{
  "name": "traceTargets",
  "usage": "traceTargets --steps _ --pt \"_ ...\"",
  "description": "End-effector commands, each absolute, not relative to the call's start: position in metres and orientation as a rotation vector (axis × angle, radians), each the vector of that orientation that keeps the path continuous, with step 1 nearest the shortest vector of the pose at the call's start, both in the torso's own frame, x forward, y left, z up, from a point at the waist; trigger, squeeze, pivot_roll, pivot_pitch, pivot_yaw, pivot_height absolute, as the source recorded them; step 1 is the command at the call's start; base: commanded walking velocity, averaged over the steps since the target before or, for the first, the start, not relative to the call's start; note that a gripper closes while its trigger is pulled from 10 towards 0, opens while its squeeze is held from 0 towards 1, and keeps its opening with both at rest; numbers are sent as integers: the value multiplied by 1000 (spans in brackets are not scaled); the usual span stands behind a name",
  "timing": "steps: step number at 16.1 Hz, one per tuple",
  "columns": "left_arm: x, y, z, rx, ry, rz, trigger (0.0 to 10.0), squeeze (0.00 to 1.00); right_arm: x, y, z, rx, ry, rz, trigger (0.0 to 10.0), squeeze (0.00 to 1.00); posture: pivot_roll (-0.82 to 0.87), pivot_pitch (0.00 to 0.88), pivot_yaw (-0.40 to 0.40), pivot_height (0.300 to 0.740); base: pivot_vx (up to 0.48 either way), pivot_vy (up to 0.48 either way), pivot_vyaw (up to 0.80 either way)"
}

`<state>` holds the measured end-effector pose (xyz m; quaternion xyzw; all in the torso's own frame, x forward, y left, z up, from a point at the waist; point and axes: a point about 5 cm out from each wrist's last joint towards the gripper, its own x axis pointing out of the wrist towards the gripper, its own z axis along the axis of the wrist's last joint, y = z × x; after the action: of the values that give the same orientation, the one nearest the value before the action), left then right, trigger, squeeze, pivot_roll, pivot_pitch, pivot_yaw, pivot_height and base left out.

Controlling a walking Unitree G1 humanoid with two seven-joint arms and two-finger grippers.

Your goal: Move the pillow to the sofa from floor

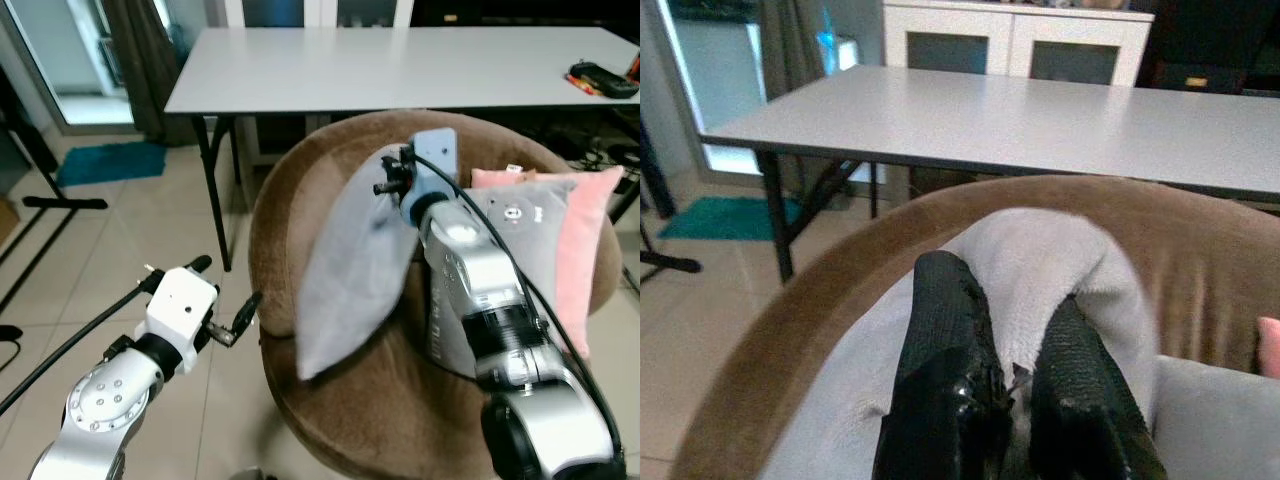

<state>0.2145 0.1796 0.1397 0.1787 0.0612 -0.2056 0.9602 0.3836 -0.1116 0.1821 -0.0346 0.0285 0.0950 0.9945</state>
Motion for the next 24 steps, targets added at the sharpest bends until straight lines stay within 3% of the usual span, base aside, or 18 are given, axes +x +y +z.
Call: traceTargets --steps 1,8,13,14,15,16,18,22,23,24 --pt "212 178 142 362 118 -438 10000 90 393 -119 200 -97 -24 150 10000 0 -4 65 -1 740 0 0 0" --pt "200 175 136 336 157 -464 10000 90 411 -113 209 -239 -40 166 10000 0 0 79 -41 740 0 0 0" --pt "202 173 134 336 155 -456 10000 90 388 -41 153 -396 70 437 10000 0 16 63 -52 740 0 0 0" --pt "202 174 134 338 155 -448 10000 90 377 -22 138 -400 111 473 10000 906 21 60 -52 740 0 0 0" --pt "202 174 134 338 155 -446 10000 90 373 -15 134 -383 122 489 10000 1000 23 59 -52 740 0 0 0" --pt "203 174 134 339 154 -445 10000 90 368 -5 130 -326 128 492 10000 1000 29 57 -53 740 0 0 0" --pt "204 174 134 343 153 -443 10000 90 369 -10 131 -260 110 458 10000 1000 29 52 -45 740 0 0 0" --pt "209 176 137 337 120 -417 10000 94 384 -58 139 21 92 345 10000 1000 8 35 -29 740 0 0 0" --pt "216 177 142 312 81 -353 10000 86 385 -76 140 68 57 360 10000 447 3 24 -24 740 0 0 0" --pt "218 178 144 305 70 -332 10000 86 385 -80 140 80 44 380 10000 447 2 23 -24 740 0 0 0"
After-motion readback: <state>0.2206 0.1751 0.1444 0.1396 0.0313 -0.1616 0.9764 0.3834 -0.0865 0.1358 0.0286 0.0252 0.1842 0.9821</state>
